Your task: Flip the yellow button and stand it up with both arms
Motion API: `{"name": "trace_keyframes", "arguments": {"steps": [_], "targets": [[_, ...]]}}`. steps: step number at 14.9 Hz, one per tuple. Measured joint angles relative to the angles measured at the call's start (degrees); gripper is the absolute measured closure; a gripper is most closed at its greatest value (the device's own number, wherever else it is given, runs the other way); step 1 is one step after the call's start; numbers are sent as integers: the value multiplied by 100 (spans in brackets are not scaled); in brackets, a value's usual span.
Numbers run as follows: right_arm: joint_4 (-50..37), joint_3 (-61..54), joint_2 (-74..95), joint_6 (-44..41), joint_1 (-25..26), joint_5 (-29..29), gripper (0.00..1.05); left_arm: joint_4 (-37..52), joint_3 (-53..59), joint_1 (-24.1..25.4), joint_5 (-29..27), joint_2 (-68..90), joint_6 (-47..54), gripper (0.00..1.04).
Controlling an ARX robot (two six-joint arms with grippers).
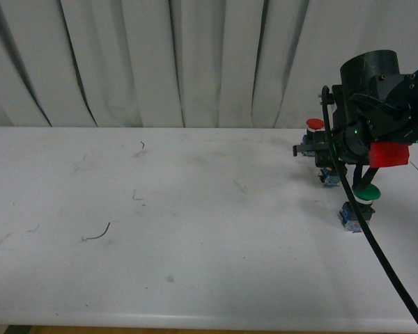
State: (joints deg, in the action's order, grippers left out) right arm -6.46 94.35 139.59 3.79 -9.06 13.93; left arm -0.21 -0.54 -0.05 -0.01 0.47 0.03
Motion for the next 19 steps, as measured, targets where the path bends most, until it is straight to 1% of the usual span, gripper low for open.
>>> {"name": "trace_keyframes", "arguments": {"steps": [7,8,9,12,13,14,15,19], "targets": [[101,116,98,-48,-35,111,71,0,0,0,0,0,-2,7],[103,118,107,-68,-39,114,69,0,0,0,0,0,-2,7],[103,118,107,-76,-42,136,55,0,0,0,0,0,-2,7],[94,118,107,-81,-37,153,22,0,0,0,0,0,-2,7],[83,118,107,-81,-35,151,15,-2,0,0,0,0,-2,7],[55,118,107,-79,-37,144,5,0,0,0,0,0,-2,7],[4,116,107,-79,-37,120,7,0,0,0,0,0,-2,7],[-391,-225,-122,-59,-31,-59,6,0,0,0,0,0,-2,7]]}}
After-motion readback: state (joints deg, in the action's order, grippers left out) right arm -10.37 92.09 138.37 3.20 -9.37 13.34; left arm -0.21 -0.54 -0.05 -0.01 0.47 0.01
